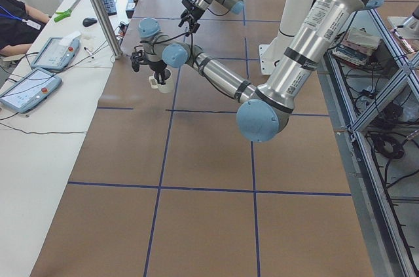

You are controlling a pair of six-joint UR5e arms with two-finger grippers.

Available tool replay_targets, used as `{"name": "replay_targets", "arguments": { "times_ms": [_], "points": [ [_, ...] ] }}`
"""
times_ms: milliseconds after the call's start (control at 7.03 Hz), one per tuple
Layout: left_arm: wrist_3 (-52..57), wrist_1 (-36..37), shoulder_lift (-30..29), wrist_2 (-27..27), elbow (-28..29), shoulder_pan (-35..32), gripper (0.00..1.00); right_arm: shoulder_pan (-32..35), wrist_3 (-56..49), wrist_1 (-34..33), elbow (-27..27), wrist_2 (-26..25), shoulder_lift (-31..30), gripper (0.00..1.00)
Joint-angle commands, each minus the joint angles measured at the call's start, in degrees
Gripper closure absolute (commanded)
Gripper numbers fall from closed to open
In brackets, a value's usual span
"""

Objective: Left arm hands cup to right arm to dump lemon

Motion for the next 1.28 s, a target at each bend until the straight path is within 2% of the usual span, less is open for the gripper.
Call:
{"name": "replay_targets", "arguments": {
  "times_ms": [0, 142, 284, 711, 853, 1138],
  "points": [
    [10.5, -0.7, 13.2, 5.2, -7.7, -1.0, 1.00, 13.3, -0.6, -13.0, 1.8, 23.2, -1.4, 0.00],
    [11.8, -1.7, 16.3, 7.7, -8.8, -1.0, 1.00, 17.4, -0.9, -14.0, 2.0, 27.8, -4.1, 0.00],
    [12.5, -4.4, 19.3, 7.6, -8.4, -0.9, 1.00, 19.4, -5.1, -14.3, 1.9, 29.1, -6.2, 0.00],
    [11.9, -5.4, 23.8, 7.0, -9.1, -0.8, 1.00, 25.6, -8.3, -25.2, 4.2, 31.4, -7.2, 0.00],
    [11.5, -8.5, 25.4, 7.0, -8.5, -0.8, 1.00, 27.7, -12.7, -26.6, 5.9, 33.2, -8.6, 0.00],
    [7.1, -15.7, 27.7, 7.2, -7.7, -0.3, 1.00, 34.0, -20.8, -29.5, 6.0, 41.2, -11.2, 0.00]
  ]
}}
